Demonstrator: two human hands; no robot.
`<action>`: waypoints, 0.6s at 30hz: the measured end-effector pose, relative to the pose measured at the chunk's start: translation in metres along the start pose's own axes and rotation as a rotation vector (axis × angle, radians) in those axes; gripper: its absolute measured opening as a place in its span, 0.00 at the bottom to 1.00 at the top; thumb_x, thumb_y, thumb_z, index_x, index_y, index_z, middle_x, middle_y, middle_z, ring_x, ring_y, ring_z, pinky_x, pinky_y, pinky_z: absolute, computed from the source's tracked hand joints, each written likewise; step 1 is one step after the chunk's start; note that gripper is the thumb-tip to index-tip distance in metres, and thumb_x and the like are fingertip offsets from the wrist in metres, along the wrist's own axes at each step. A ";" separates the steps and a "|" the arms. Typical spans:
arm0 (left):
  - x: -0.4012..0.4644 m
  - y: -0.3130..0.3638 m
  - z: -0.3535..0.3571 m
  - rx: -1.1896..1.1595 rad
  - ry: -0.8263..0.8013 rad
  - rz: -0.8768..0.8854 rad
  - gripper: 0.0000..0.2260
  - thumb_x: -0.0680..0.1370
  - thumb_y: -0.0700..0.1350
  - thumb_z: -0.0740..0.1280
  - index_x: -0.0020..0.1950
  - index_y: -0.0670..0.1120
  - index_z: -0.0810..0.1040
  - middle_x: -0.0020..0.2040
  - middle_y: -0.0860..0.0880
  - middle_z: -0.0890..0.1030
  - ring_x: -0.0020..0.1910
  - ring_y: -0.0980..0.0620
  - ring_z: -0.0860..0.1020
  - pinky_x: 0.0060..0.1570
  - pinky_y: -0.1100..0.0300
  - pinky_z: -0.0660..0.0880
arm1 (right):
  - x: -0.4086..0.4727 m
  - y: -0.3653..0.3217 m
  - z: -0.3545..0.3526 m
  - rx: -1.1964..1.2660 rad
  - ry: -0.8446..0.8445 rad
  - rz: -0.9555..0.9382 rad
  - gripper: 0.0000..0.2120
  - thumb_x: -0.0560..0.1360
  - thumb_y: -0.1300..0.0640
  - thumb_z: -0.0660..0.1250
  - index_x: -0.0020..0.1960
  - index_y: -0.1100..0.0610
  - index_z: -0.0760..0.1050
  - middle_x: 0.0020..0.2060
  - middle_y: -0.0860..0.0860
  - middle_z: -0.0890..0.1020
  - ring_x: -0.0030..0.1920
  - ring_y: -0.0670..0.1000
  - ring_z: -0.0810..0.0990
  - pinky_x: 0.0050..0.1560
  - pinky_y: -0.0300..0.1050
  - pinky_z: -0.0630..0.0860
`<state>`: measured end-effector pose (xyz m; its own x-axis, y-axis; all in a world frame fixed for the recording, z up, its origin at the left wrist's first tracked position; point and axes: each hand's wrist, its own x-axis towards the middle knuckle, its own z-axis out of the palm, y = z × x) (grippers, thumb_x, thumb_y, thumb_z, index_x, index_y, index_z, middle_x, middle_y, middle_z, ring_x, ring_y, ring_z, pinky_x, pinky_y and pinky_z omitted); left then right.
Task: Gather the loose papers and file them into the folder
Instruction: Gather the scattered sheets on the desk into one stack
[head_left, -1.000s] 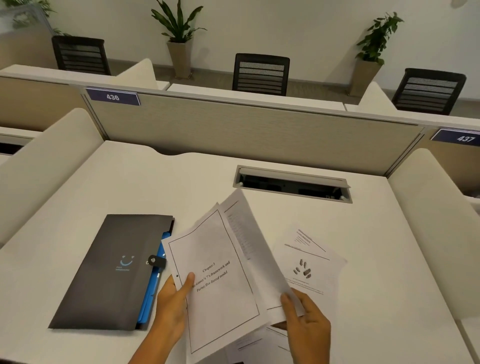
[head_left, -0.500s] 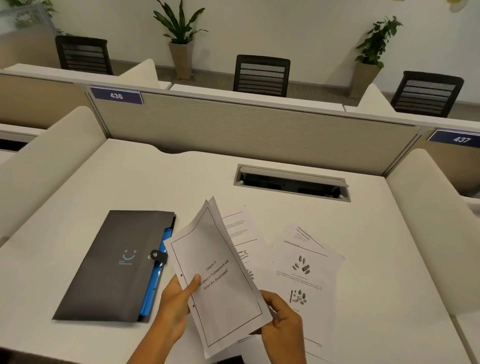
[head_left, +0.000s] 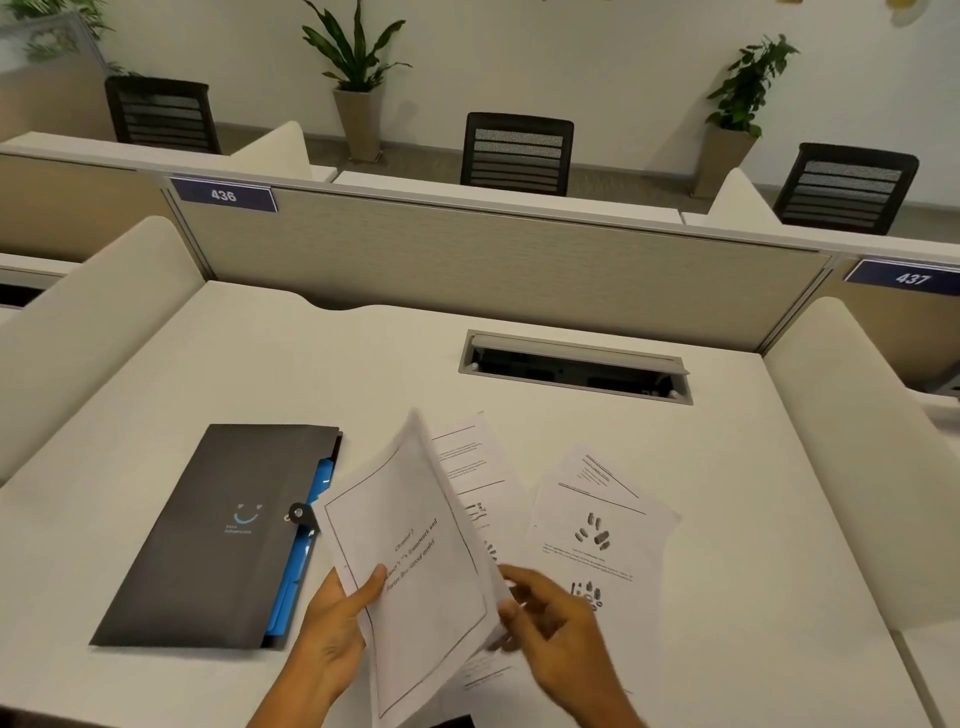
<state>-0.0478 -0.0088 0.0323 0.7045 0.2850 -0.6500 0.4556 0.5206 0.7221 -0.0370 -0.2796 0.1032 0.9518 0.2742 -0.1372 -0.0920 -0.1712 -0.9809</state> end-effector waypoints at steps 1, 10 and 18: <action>0.000 0.000 -0.001 -0.010 0.007 0.003 0.24 0.70 0.43 0.76 0.66 0.49 0.79 0.55 0.44 0.88 0.62 0.38 0.82 0.66 0.35 0.76 | 0.010 0.003 -0.015 -0.056 0.054 -0.028 0.17 0.78 0.35 0.69 0.63 0.40 0.83 0.48 0.49 0.90 0.41 0.54 0.90 0.41 0.52 0.87; 0.003 -0.003 -0.007 -0.041 0.022 0.018 0.20 0.77 0.41 0.73 0.68 0.50 0.77 0.60 0.41 0.85 0.62 0.39 0.81 0.67 0.36 0.75 | 0.091 0.085 -0.158 -0.915 0.187 0.326 0.57 0.70 0.35 0.77 0.85 0.56 0.49 0.85 0.54 0.56 0.84 0.56 0.54 0.81 0.61 0.60; 0.006 -0.005 -0.003 -0.051 0.040 0.025 0.22 0.76 0.41 0.74 0.69 0.49 0.77 0.59 0.41 0.86 0.61 0.38 0.81 0.59 0.40 0.80 | 0.099 0.104 -0.169 -0.969 0.096 0.345 0.65 0.69 0.30 0.74 0.85 0.56 0.35 0.86 0.54 0.51 0.86 0.54 0.47 0.83 0.65 0.45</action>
<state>-0.0476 -0.0073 0.0237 0.6922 0.3299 -0.6419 0.4093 0.5531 0.7257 0.0967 -0.4299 0.0107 0.9415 -0.0043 -0.3369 -0.1305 -0.9266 -0.3526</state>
